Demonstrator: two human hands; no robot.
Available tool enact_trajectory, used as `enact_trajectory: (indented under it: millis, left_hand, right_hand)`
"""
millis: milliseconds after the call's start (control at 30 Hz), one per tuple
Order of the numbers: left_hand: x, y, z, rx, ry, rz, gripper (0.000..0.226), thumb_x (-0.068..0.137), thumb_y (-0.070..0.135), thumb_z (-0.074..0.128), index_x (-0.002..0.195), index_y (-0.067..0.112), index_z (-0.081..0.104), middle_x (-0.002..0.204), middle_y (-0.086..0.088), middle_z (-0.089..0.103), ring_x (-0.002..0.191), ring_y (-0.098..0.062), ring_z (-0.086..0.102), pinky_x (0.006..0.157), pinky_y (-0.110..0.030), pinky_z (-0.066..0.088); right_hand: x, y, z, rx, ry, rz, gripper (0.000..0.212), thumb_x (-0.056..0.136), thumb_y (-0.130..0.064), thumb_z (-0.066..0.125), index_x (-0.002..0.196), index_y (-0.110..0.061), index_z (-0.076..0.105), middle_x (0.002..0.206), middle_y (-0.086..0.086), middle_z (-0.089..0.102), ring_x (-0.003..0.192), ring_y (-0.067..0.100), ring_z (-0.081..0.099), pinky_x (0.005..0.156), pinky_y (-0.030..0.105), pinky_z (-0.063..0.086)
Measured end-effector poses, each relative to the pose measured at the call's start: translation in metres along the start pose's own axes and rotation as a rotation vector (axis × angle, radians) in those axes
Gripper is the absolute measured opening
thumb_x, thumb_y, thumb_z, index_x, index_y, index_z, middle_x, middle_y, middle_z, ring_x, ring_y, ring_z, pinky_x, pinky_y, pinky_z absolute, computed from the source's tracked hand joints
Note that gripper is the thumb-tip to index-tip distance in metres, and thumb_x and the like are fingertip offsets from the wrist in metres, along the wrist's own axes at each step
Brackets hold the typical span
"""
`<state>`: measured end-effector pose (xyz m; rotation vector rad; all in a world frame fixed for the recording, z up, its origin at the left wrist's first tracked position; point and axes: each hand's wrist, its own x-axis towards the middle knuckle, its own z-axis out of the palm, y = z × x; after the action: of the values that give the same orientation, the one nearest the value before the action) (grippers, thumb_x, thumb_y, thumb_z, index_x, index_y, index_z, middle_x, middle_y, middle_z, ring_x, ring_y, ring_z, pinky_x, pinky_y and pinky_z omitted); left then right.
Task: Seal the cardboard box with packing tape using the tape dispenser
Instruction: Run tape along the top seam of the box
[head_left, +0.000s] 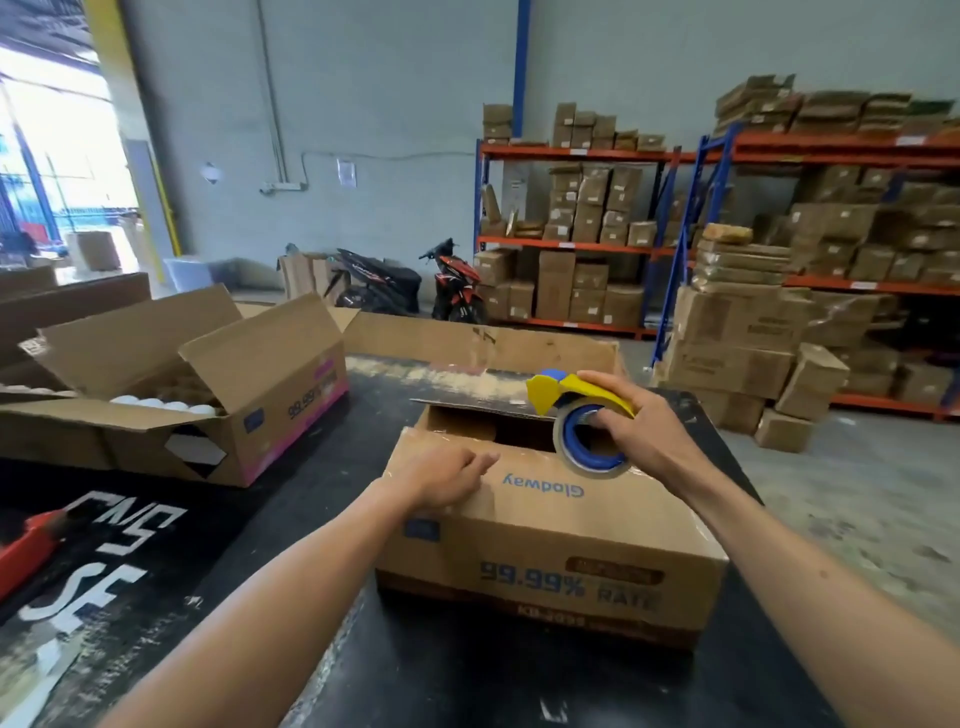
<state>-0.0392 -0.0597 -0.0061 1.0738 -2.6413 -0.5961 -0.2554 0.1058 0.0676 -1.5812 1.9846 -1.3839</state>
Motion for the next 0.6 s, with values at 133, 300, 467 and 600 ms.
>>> enact_trajectory:
  millis: [133, 300, 467, 600]
  left_hand:
    - [0.012, 0.023, -0.019, -0.516, 0.081, -0.148, 0.069, 0.1, 0.063, 0.026, 0.098, 0.014, 0.076, 0.092, 0.003, 0.078, 0.092, -0.017, 0.071, 0.096, -0.042, 0.053]
    - [0.023, 0.041, -0.051, -1.05, 0.016, -0.196, 0.076, 0.101, 0.062, 0.028, 0.109, 0.001, 0.072, 0.1, -0.015, 0.077, 0.095, -0.03, 0.073, 0.087, -0.042, 0.057]
    - [0.033, 0.035, -0.068, -1.119, -0.023, -0.206, 0.055, 0.099, 0.053, 0.049, 0.107, 0.003, 0.07, 0.101, -0.014, 0.076, 0.095, -0.028, 0.071, 0.087, -0.039, 0.058]
    - [0.043, 0.028, -0.068, -1.128, 0.007, -0.218, 0.032, 0.099, 0.034, 0.056, 0.1, 0.005, 0.07, 0.094, -0.011, 0.075, 0.085, -0.022, 0.07, 0.082, -0.035, 0.058]
  right_hand:
    - [0.019, 0.011, 0.007, -0.088, 0.011, -0.126, 0.057, 0.091, -0.018, 0.065, 0.135, -0.052, 0.055, 0.113, 0.002, 0.057, 0.097, 0.018, 0.061, 0.09, 0.04, 0.054]
    - [0.039, 0.015, 0.016, -0.099, 0.024, -0.212, 0.059, 0.094, -0.015, 0.065, 0.141, -0.048, 0.052, 0.101, 0.003, 0.049, 0.088, 0.016, 0.056, 0.081, 0.032, 0.05]
    - [0.055, 0.017, 0.027, -0.11, 0.008, -0.242, 0.06, 0.093, -0.012, 0.066, 0.141, -0.047, 0.053, 0.1, 0.002, 0.048, 0.089, 0.015, 0.056, 0.078, 0.026, 0.045]
    - [0.063, 0.017, 0.036, -0.113, -0.008, -0.243, 0.059, 0.094, -0.012, 0.066, 0.142, -0.045, 0.053, 0.1, 0.0, 0.048, 0.091, 0.014, 0.055, 0.079, 0.024, 0.044]
